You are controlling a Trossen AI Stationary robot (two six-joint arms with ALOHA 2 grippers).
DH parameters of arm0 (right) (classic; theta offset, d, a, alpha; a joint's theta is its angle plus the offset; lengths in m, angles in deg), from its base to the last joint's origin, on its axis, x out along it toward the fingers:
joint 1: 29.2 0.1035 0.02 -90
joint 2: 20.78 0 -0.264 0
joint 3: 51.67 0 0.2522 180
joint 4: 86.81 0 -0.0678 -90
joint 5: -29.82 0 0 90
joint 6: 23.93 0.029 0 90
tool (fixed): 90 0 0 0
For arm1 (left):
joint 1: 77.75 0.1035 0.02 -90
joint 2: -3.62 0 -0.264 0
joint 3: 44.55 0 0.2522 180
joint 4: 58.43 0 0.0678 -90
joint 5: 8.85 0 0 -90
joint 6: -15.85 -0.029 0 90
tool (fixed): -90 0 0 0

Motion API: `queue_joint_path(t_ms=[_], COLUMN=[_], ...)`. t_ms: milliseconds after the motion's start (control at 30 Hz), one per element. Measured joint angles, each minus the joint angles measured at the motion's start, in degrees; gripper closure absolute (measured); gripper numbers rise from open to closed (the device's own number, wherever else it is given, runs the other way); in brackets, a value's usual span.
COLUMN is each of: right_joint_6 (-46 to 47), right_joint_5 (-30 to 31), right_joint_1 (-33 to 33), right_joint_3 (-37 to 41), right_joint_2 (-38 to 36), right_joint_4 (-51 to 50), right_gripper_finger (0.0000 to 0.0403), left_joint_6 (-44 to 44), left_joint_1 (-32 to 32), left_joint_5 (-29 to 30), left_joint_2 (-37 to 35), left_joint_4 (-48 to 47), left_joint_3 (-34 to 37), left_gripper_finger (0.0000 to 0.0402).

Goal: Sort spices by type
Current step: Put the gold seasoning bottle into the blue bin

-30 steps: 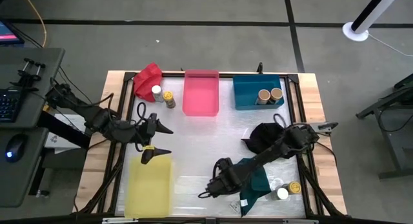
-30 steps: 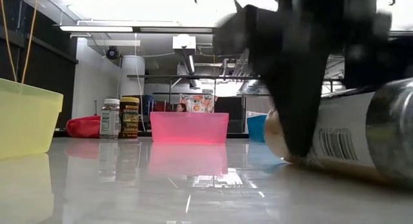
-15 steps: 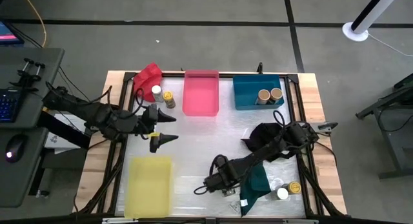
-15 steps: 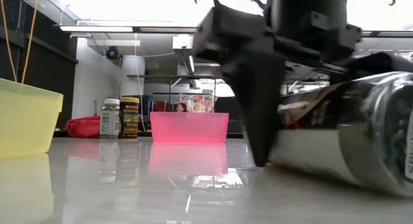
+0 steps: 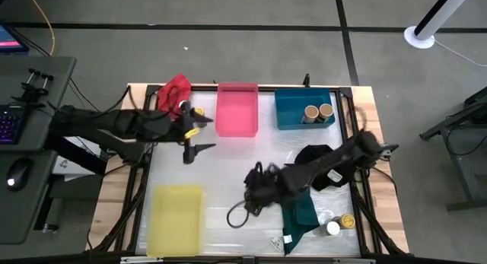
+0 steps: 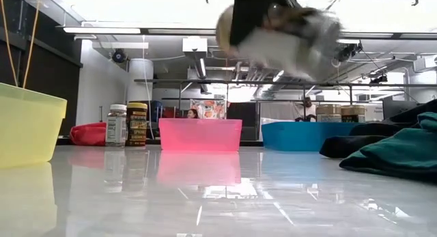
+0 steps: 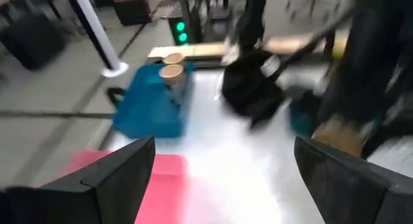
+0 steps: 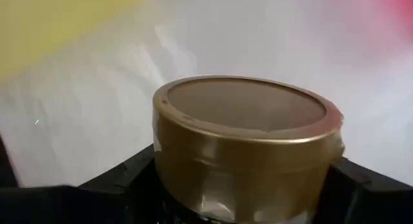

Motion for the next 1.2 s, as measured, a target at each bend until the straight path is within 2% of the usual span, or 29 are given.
queue_joint_path(t_ms=[167, 233, 300, 400, 533, 667, 800, 967, 1100, 1200], right_joint_6=[-20.17, -26.43, -31.56, -34.19, -34.5, -33.42, -33.29, -30.17, -27.98, -26.48], right_joint_5=[3.03, 0.85, -2.56, -9.39, -16.45, -20.76, -20.61, -19.08, -17.0, -14.88], right_joint_1=[-4.58, -6.4, -8.15, -10.25, -12.14, -13.64, -15.2, -17.0, -17.55, -17.69], right_joint_3=[-0.04, -0.04, -0.04, -0.07, -0.07, -0.09, -0.09, -0.09, -0.09, -0.11], right_joint_2=[-6.99, -8.62, -10.08, -11.49, -12.15, -12.15, -12.14, -11.63, -11.55, -11.55], right_joint_4=[2.5, 4.85, 7.17, 9.21, 10.94, 11.93, 12.8, 12.88, 15.68, 17.85], right_gripper_finger=[0.0132, 0.0132, 0.0132, 0.0129, 0.0109, 0.0125, 0.0129, 0.0117, 0.0123, 0.0128], left_joint_6=[-16.99, -22.0, -23.43, -26.72, -38.57, -45.2, -43.43, -35.39, -23.96, -14.71], left_joint_1=[2.91, 2.75, 2.08, 0.74, -1.78, -3.15, -2.52, -0.14, 1.07, 0.93], left_joint_5=[-3.32, -4.99, -5.15, -3.19, 2.42, 2.28, -3.11, -4.99, -11.56, -10.76], left_joint_2=[8.9, 12.28, 14.79, 16.51, 16.6, 16.13, 15.53, 14.31, 9.0, 2.84], left_joint_4=[-3.46, -4.51, -4.7, -4.13, -2.78, -3.13, -7.65, -7.52, -4.14, 4.18], left_joint_3=[-5.93, -7.76, -9.08, -10.25, -10.1, -10.07, -9.81, -4.88, 3.63, 13.23], left_gripper_finger=[0.0044, 0.0044, 0.0044, 0.0044, 0.0044, 0.0044, 0.0044, 0.0044, 0.0044, 0.0044])
